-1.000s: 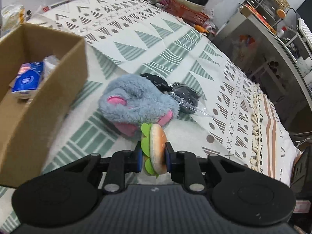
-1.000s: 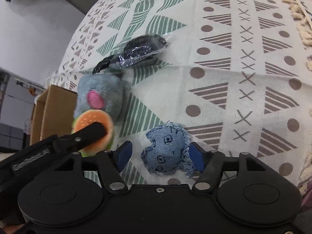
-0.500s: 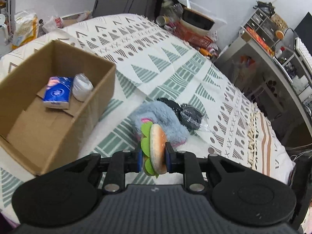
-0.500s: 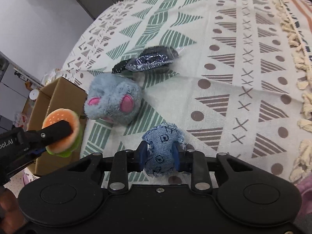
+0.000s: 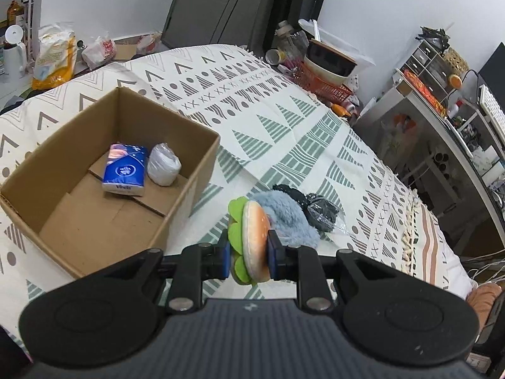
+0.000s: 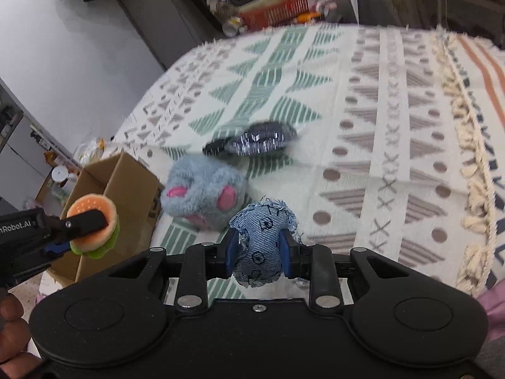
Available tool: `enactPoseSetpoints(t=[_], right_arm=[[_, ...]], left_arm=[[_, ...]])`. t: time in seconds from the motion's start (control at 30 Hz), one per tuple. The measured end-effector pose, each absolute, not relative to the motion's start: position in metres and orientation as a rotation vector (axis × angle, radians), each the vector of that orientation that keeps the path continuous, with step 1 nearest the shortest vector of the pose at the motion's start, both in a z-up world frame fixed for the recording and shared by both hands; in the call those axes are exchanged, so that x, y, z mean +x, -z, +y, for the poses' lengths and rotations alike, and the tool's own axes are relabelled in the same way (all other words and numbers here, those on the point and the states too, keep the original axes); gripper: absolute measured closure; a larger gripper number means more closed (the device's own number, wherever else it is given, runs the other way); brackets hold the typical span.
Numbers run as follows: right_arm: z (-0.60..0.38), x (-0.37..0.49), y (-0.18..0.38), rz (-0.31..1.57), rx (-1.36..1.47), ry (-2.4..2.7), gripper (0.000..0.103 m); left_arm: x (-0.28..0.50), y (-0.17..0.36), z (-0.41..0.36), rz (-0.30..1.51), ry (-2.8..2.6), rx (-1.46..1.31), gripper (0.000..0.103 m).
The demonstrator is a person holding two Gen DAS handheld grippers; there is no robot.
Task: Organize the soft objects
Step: 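Carry the burger toy into the box with the left gripper while the right drops the denim plush there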
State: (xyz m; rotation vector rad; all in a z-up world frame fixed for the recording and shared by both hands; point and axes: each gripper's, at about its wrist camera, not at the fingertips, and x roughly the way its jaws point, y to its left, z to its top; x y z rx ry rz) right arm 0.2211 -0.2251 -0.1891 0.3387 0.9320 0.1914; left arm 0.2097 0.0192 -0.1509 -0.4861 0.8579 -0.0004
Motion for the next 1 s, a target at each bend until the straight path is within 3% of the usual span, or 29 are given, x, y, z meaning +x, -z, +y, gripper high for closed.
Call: enactPoseSetpoints(t=[0.57, 1.0], right_arm=[[-0.189, 0.237, 0.139, 0.853, 0.316, -0.262, 0.076], [-0.121, 0.271, 0.124, 0.845, 0.292, -0.369, 0.075]], left_arm=[[0.208, 0.134, 0.054, 0.783, -0.023, -0.515, 0.082], [0.227, 0.157, 0.103, 0.814, -0.181, -0.604, 0.081]])
